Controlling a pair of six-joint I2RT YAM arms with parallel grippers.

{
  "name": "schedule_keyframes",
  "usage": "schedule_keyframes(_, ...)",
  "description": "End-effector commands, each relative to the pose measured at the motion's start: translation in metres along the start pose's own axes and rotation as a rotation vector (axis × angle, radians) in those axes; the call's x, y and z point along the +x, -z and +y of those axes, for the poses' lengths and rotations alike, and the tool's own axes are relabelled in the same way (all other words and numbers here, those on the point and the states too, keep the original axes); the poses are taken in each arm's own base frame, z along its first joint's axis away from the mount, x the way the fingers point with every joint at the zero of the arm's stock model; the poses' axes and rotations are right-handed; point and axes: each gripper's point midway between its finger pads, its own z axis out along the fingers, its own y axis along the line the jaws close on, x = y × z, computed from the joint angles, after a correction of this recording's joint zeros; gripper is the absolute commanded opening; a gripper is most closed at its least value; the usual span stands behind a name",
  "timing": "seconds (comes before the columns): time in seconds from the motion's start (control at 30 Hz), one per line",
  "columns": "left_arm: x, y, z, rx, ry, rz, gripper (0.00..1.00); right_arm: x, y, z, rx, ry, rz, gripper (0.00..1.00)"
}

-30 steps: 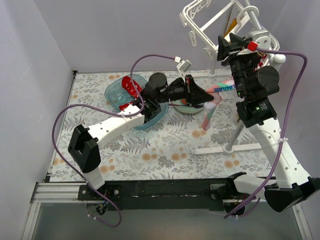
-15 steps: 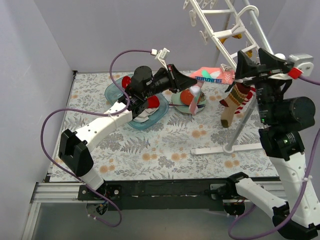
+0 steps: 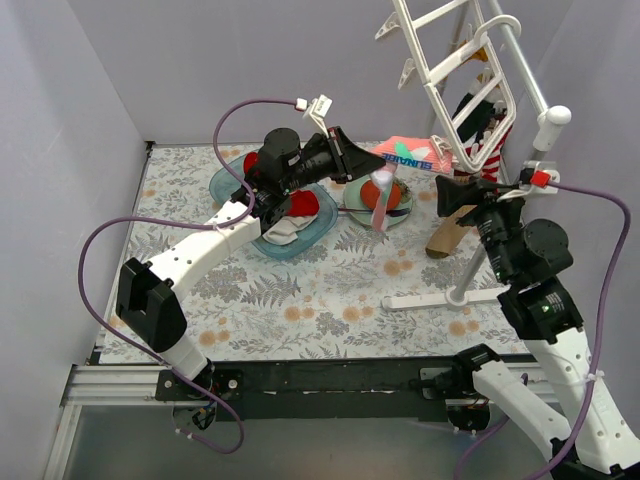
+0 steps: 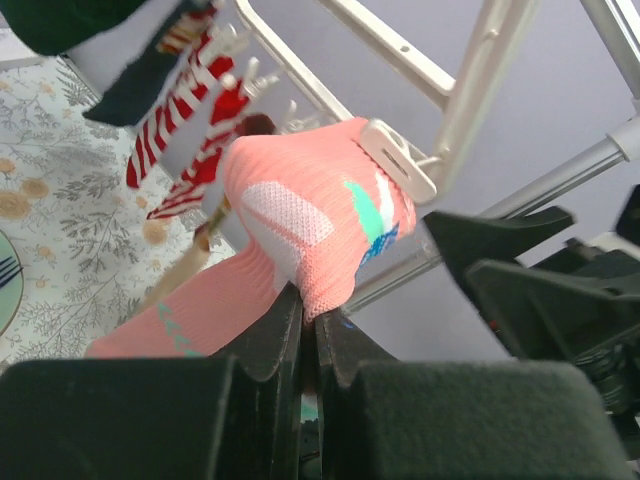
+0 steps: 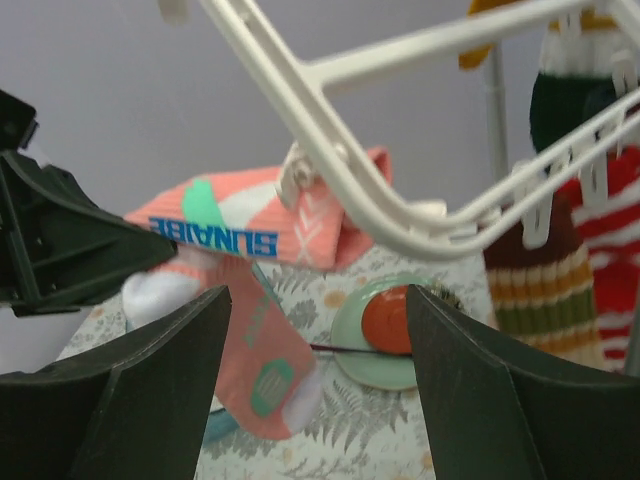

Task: Remove the socks clipped to the hanger
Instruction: Remove the sock from the hanger.

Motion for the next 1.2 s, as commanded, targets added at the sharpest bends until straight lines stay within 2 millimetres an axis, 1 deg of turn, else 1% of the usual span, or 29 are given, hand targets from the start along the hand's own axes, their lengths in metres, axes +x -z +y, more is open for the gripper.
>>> schedule_keyframes(0.0, -0.014, 0.009, -0.021, 0.036, -0.012, -0.017, 0.00, 0.022, 0.000, -0.004, 0.003, -0.179, -0.051, 0.80)
schedule_keyframes(0.07, -0.013, 0.010, -0.020, 0.036, -0.011, -0.012, 0.00, 0.024, 0.001, -0.009, 0.015, -0.195, -0.087, 0.82)
schedule_keyframes(0.1, -0.012, 0.010, -0.020, 0.034, -0.008, -0.006, 0.00, 0.017, 0.003, -0.008, 0.008, -0.199, -0.121, 0.83)
schedule_keyframes(0.23, -0.013, 0.010, -0.018, 0.025, -0.016, -0.010, 0.00, 0.005, 0.007, -0.015, 0.041, -0.181, -0.156, 0.85)
schedule_keyframes(0.27, -0.014, 0.010, -0.018, 0.025, -0.016, -0.009, 0.00, 0.007, 0.007, -0.016, 0.050, -0.173, -0.150, 0.84)
schedule_keyframes(0.33, -0.018, 0.010, -0.021, 0.030, -0.020, -0.021, 0.00, 0.014, 0.007, -0.019, 0.062, -0.169, -0.124, 0.85)
schedule_keyframes(0.37, -0.022, 0.011, -0.023, 0.033, -0.025, -0.030, 0.00, 0.024, 0.007, -0.019, 0.047, -0.150, -0.109, 0.85)
schedule_keyframes(0.43, -0.026, 0.011, -0.024, 0.030, -0.034, -0.040, 0.00, 0.024, 0.012, -0.012, -0.014, -0.081, -0.117, 0.84)
schedule_keyframes(0.47, -0.031, 0.012, -0.024, 0.027, -0.039, -0.047, 0.00, 0.027, 0.014, -0.012, -0.021, -0.061, -0.117, 0.84)
schedule_keyframes(0.5, -0.034, 0.012, -0.024, 0.026, -0.045, -0.055, 0.00, 0.023, 0.018, -0.014, -0.020, -0.050, -0.131, 0.84)
schedule_keyframes(0.57, -0.042, 0.014, -0.025, 0.026, -0.049, -0.073, 0.00, 0.026, 0.019, -0.025, 0.042, -0.038, -0.120, 0.85)
schedule_keyframes(0.63, -0.047, 0.015, -0.027, 0.028, -0.054, -0.083, 0.00, 0.035, 0.017, -0.034, 0.090, -0.033, -0.084, 0.87)
schedule_keyframes(0.67, -0.051, 0.015, -0.028, 0.028, -0.055, -0.089, 0.00, 0.038, 0.016, -0.033, 0.086, -0.033, -0.077, 0.87)
schedule_keyframes(0.7, -0.052, 0.014, -0.027, 0.027, -0.055, -0.090, 0.00, 0.048, 0.015, -0.035, 0.084, -0.036, -0.063, 0.87)
schedule_keyframes(0.87, -0.059, 0.013, -0.022, 0.011, -0.055, -0.094, 0.00, 0.065, 0.009, -0.034, 0.056, -0.024, -0.058, 0.87)
schedule_keyframes(0.9, -0.060, 0.013, -0.022, 0.012, -0.057, -0.092, 0.00, 0.065, 0.007, -0.033, 0.054, -0.022, -0.054, 0.87)
schedule_keyframes(1.0, -0.058, 0.012, -0.021, 0.011, -0.055, -0.082, 0.00, 0.063, 0.003, -0.029, 0.042, -0.032, -0.052, 0.86)
schedule_keyframes(1.1, -0.055, 0.011, -0.014, -0.003, -0.052, -0.073, 0.00, 0.051, 0.000, -0.024, 0.035, -0.087, -0.097, 0.84)
schedule_keyframes(1.13, -0.052, 0.011, -0.010, -0.010, -0.050, -0.066, 0.00, 0.041, 0.000, -0.025, 0.052, -0.109, -0.116, 0.84)
schedule_keyframes(1.17, -0.050, 0.011, -0.006, -0.018, -0.046, -0.063, 0.00, 0.038, -0.001, -0.026, 0.066, -0.133, -0.121, 0.84)
